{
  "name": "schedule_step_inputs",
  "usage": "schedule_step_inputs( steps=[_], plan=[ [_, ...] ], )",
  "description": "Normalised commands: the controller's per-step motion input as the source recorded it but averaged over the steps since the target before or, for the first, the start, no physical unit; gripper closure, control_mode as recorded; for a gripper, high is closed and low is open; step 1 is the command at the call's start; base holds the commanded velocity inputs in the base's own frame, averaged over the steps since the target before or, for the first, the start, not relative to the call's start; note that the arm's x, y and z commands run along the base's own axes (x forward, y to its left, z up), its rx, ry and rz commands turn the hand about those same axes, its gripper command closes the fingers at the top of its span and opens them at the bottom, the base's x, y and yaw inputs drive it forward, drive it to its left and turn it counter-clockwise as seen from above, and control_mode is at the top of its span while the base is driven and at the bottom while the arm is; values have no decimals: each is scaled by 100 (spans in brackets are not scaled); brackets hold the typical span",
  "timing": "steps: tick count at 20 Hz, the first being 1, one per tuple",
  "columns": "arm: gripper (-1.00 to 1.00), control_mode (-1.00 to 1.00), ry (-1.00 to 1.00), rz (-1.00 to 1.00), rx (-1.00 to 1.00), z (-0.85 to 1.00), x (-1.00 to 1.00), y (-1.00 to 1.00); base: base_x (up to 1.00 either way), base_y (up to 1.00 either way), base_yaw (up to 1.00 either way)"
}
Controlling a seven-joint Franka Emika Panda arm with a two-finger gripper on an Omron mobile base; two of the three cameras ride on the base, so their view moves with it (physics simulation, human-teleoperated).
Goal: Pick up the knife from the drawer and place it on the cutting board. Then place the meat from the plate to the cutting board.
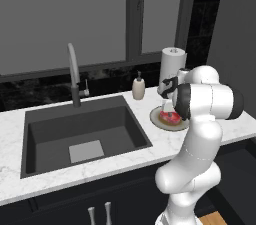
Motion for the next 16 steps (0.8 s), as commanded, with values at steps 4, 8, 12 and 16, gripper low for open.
schedule_step_inputs(
  steps=[4,8,12,16],
  plan=[
    [-100,-100,0,12,1,-35,17,-21,0,0,0],
    [-100,-100,0,14,3,-21,0,-4,0,0,0],
    [-100,-100,-1,15,2,0,-15,6,0,0,0],
    [-100,-100,-4,15,1,0,-1,18,0,0,0]
  ],
)
